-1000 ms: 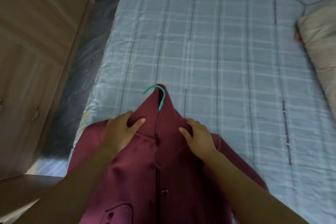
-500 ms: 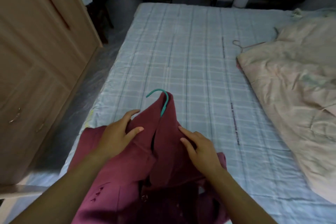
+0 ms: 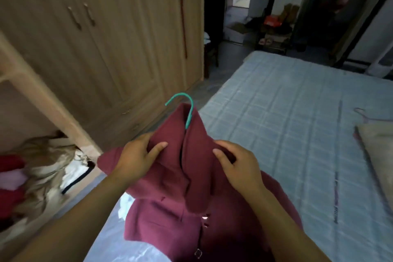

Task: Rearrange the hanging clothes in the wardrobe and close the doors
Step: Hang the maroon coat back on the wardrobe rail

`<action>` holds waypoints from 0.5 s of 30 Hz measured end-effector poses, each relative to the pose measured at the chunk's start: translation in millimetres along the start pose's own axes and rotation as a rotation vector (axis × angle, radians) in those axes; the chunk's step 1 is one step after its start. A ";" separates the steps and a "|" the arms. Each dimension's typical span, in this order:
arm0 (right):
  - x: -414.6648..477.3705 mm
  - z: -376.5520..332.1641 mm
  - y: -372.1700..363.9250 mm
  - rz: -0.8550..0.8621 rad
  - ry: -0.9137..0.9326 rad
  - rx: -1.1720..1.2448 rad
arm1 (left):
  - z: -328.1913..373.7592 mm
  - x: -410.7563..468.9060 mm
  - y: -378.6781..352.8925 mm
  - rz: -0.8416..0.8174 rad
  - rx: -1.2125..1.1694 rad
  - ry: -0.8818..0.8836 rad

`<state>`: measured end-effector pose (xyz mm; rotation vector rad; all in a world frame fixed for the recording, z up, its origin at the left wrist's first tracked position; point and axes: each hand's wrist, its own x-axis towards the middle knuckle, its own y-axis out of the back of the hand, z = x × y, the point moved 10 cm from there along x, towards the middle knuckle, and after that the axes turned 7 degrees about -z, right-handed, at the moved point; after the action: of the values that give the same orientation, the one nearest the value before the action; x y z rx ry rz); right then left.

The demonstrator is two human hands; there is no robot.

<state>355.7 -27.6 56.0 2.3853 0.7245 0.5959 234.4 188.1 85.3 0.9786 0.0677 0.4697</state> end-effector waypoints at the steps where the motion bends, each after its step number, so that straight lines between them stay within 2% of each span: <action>1: 4.1 -22.6 -8.5 -0.013 0.045 -0.002 | -11.3 -12.4 20.1 0.037 -0.026 0.040; 10: 15.9 -234.6 -119.8 -0.146 0.368 0.061 | -134.1 -132.9 197.2 0.301 -0.179 0.197; 15: 7.8 -339.4 -204.4 -0.205 0.470 0.132 | -206.2 -204.7 289.8 0.428 -0.103 0.274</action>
<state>101.4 250.0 179.7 2.2656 1.2249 1.0633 -105.9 400.3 172.7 0.8218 0.0797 0.9908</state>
